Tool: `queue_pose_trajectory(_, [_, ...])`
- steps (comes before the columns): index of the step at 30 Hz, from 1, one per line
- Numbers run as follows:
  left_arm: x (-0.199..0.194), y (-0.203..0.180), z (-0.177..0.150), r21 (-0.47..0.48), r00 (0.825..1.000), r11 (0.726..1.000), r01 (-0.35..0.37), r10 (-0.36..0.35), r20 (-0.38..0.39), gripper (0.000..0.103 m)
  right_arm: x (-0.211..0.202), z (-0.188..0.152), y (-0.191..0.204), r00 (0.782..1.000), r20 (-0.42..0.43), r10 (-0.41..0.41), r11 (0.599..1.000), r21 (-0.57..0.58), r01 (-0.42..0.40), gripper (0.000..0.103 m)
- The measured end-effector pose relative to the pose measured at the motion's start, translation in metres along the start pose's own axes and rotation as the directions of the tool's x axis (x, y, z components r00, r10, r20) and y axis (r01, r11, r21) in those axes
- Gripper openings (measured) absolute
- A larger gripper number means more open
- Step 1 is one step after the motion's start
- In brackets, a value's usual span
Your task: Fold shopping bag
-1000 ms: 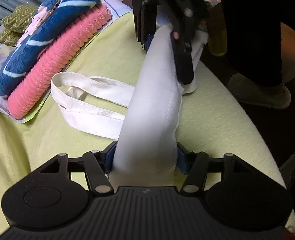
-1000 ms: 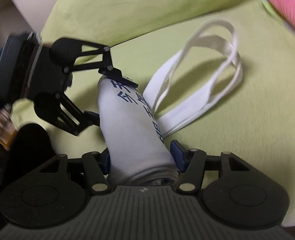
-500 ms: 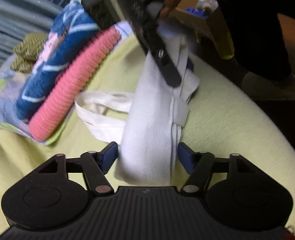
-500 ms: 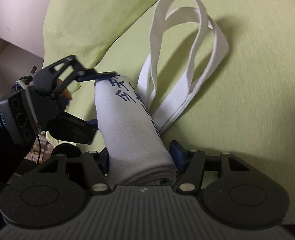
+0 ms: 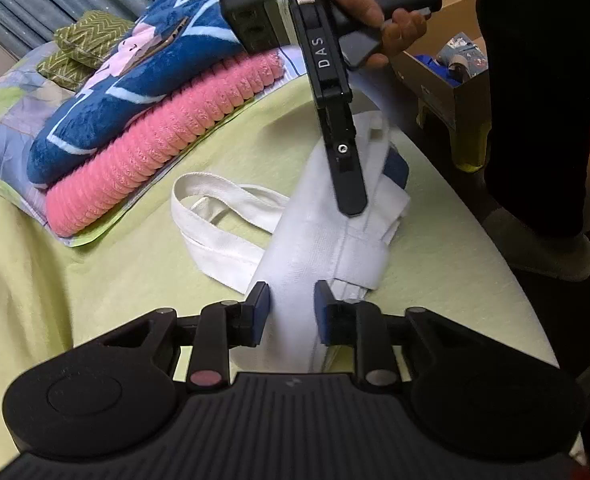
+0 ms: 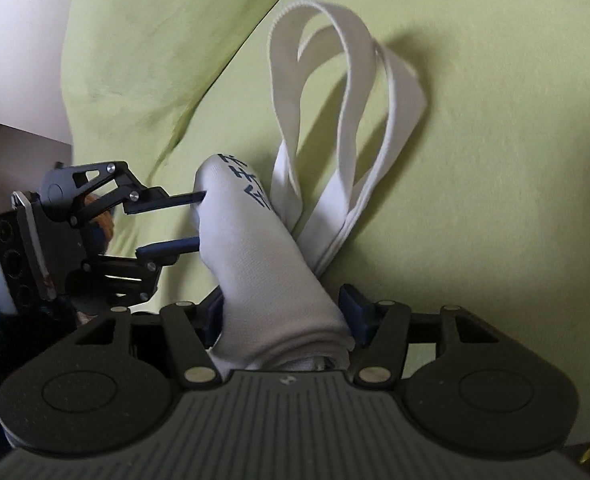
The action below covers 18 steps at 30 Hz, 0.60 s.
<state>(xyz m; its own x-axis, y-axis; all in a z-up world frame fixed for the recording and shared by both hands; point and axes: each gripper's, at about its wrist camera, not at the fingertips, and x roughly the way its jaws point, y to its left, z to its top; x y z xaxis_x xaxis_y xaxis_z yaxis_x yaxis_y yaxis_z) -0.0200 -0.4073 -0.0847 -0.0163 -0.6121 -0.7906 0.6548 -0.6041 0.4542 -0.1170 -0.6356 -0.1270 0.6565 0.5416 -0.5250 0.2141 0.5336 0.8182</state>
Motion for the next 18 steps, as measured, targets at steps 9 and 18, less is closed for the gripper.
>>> queue_pose_trajectory(9, [0.008, -0.001, 0.001, -0.026, 1.0, 1.0, 0.001, 0.0, 0.013, 0.01, -0.02, -0.041, 0.099, 0.74, 0.433, -0.514, 0.718, -0.255, 0.648, 0.06])
queue_pose_trajectory(18, [0.018, -0.004, 0.002, -0.004, 0.999, 0.999, -0.048, 0.048, 0.017, 0.008, 0.055, -0.096, 0.14, 0.528, 0.645, -0.553, 0.358, -0.388, 0.849, 0.012])
